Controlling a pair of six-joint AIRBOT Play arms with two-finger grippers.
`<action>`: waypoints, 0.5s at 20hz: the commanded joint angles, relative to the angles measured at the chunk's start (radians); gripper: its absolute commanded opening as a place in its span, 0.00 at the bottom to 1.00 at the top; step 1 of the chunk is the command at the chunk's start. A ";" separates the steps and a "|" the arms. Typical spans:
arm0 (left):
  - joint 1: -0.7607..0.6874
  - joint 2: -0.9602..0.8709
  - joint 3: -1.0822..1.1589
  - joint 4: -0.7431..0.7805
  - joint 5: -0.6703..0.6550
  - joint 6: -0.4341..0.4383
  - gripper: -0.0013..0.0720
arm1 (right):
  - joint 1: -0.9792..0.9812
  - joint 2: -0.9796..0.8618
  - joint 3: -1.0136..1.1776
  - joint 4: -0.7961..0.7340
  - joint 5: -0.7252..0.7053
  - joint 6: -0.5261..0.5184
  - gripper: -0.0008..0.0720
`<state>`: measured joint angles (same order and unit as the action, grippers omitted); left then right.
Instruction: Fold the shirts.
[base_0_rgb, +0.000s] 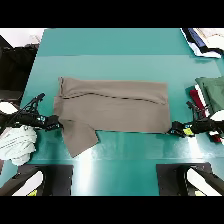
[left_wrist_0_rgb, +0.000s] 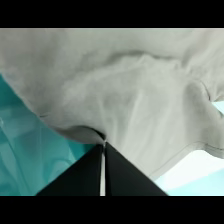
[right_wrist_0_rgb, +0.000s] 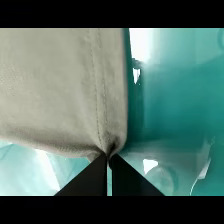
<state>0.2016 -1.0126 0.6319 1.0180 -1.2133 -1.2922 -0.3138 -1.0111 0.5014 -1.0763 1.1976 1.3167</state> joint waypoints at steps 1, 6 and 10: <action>0.000 0.002 0.021 0.067 -0.081 0.009 0.05 | 0.003 0.018 0.004 -0.034 0.050 -0.001 0.03; -0.001 0.137 0.030 0.088 -0.243 -0.018 0.05 | -0.084 0.195 0.133 -0.370 0.248 0.060 0.03; -0.001 0.230 0.030 -0.021 -0.391 -0.018 0.05 | -0.120 0.309 0.207 -0.394 0.278 0.060 0.03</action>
<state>0.2005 -0.8410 0.6605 1.0580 -1.4929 -1.3045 -0.4118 -0.7761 0.6590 -1.4014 1.4296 1.3655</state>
